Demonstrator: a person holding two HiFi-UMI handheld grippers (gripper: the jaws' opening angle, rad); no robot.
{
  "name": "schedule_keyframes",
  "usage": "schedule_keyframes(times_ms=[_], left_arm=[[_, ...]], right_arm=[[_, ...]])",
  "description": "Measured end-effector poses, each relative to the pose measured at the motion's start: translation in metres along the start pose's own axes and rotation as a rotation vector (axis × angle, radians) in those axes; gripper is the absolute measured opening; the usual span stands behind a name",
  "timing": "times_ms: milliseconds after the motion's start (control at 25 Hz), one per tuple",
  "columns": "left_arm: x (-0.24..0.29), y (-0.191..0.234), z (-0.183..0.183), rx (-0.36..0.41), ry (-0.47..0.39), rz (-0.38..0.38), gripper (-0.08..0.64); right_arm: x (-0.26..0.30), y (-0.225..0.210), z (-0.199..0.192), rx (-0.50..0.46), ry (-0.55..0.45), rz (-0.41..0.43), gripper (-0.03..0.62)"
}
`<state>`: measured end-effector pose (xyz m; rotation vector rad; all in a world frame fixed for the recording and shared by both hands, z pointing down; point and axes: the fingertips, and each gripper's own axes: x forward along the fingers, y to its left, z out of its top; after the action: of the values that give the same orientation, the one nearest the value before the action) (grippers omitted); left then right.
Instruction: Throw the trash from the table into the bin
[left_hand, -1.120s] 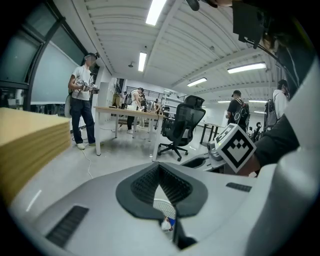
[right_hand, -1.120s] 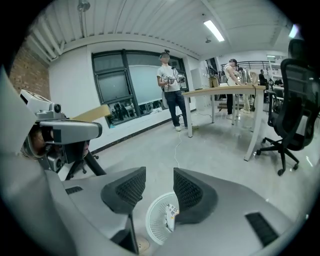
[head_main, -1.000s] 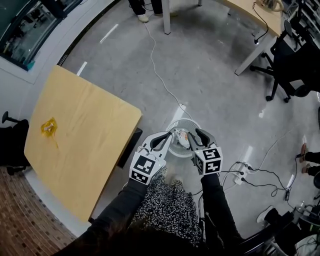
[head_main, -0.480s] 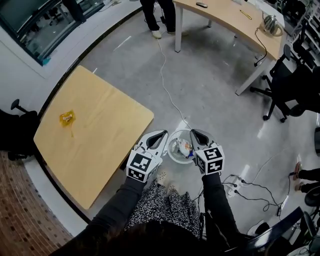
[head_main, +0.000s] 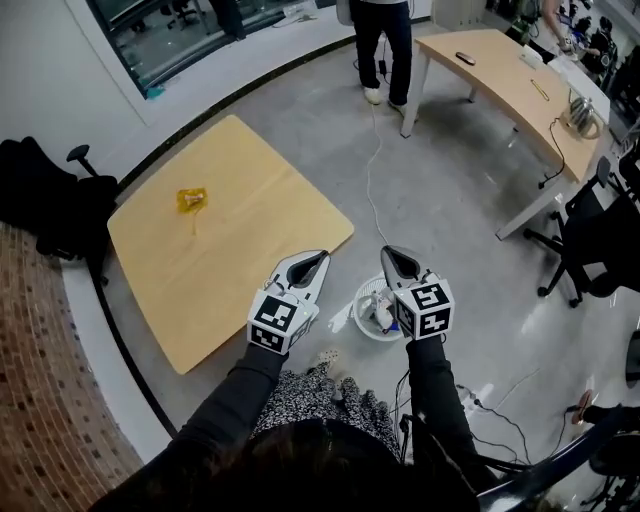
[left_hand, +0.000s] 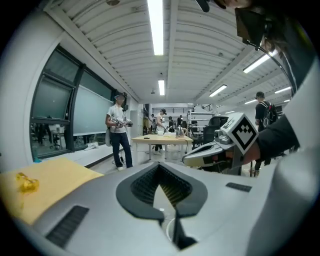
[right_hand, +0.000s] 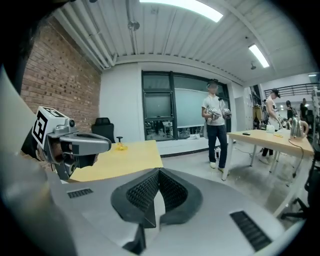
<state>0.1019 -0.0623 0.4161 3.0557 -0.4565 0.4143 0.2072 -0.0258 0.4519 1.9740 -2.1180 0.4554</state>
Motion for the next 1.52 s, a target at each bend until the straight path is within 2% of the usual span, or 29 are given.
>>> schedule_keyframes(times_ms=[160,320,600,760,1000,1320,1520], left_arm=[[-0.049,0.034,0.003,-0.017,-0.015,0.132,-0.012],[-0.101,0.068,-0.008,-0.061,-0.023,0.276,-0.012],[-0.168,0.110,-0.019,-0.081,-0.039,0.410,-0.012],[-0.200,0.141,-0.034,-0.108,-0.044,0.461,-0.012],[-0.232,0.191,-0.041,-0.132,-0.057,0.516,-0.012],[-0.257,0.260,-0.049,-0.159,-0.059,0.555,-0.012],[-0.258,0.292,-0.059,-0.180,-0.058,0.552,-0.012]], right_arm=[[0.018,0.036,0.032,-0.059,-0.040,0.086,0.011],[0.036,0.080,0.041,-0.093,-0.043,0.176,0.011],[0.076,0.151,0.062,-0.126,-0.058,0.300,0.012],[0.104,0.194,0.075,-0.161,-0.061,0.347,0.011],[0.149,0.236,0.086,-0.177,-0.039,0.385,0.011],[0.209,0.285,0.102,-0.190,-0.021,0.428,0.011],[0.245,0.301,0.107,-0.193,-0.006,0.432,0.012]])
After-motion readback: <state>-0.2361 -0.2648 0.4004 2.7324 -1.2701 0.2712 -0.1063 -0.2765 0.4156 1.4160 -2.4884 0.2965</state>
